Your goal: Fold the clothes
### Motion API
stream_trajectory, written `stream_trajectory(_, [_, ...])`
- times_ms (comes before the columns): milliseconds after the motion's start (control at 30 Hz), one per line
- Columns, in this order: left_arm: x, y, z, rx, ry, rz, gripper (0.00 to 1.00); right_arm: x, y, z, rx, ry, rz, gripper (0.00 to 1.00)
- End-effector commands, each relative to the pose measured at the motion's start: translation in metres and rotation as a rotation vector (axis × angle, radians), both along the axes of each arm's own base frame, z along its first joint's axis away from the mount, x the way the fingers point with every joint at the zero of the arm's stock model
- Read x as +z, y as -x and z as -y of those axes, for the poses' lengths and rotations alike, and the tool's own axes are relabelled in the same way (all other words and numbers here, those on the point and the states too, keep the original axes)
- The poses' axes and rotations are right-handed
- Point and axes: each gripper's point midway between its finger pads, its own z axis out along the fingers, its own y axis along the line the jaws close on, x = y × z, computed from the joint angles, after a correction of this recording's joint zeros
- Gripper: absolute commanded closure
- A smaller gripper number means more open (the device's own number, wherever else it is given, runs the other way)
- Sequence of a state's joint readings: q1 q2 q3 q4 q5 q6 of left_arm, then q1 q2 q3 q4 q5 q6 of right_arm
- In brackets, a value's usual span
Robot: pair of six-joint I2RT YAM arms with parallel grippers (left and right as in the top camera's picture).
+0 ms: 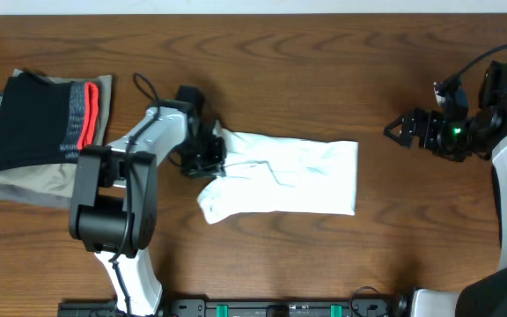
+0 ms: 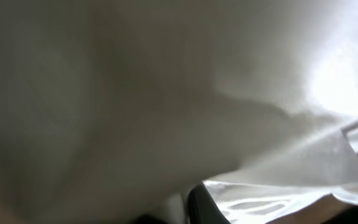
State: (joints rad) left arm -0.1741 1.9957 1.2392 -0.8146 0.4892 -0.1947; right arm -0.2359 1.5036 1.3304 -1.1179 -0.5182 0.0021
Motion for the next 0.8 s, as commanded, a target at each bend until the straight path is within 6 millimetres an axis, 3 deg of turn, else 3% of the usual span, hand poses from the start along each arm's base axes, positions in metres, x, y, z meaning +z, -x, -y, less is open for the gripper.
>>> stream_trajectory(0, [-0.003, 0.000, -0.036, 0.039, -0.120, -0.007, 0.94, -0.001, 0.001, -0.003, 0.024, 0.004, 0.003, 0.03])
stream_trajectory(167, [0.024, -0.006, -0.067, 0.074, -0.189, 0.051, 0.94, -0.002, 0.001, -0.003, 0.024, 0.004, 0.003, 0.04])
stream_trajectory(300, [0.054, -0.010, -0.076, 0.102, -0.184, 0.116, 0.94, -0.003, 0.001, -0.004, 0.026, 0.003, -0.001, 0.06])
stream_trajectory(500, [0.095, -0.011, -0.076, 0.117, -0.173, 0.231, 0.94, -0.012, 0.001, -0.009, 0.048, 0.052, -0.013, 0.08])
stream_trajectory(633, [0.115, -0.008, -0.074, 0.146, -0.168, 0.272, 0.94, -0.032, 0.001, -0.013, -0.001, 0.103, -0.059, 0.07])
stream_trajectory(767, [0.125, 0.000, -0.063, 0.127, -0.161, 0.281, 0.94, -0.056, 0.000, -0.032, -0.002, 0.084, -0.063, 0.06])
